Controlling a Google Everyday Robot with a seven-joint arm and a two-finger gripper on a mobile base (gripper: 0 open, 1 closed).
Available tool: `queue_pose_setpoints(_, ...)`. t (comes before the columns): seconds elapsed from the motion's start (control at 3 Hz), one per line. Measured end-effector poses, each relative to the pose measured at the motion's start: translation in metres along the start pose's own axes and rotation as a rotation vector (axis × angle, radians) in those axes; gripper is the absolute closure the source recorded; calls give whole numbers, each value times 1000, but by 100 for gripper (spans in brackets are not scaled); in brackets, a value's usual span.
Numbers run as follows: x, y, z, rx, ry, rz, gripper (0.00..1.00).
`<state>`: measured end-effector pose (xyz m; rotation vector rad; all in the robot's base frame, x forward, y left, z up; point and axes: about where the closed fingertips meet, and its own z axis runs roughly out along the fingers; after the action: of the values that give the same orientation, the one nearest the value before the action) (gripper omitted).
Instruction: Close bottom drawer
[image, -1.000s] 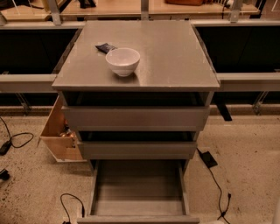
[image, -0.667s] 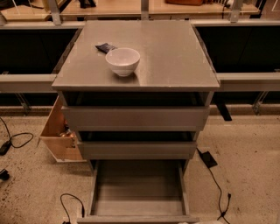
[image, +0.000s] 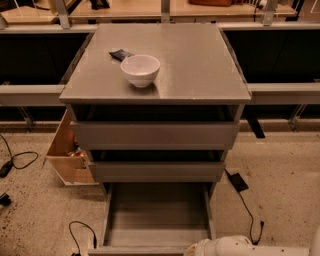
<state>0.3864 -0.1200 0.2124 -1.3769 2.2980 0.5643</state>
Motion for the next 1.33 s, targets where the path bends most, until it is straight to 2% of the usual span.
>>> queue_pose_setpoints(0.33,1,4,4,-18,17,-15,100)
queue_pose_setpoints(0.67,2,3,27,-32,20,-51,100)
queue_pose_setpoints(1.0,1,3,28,-32,17,-53,100)
queue_pose_setpoints(1.33,-4,-14,42,-12,-3,-80,100)
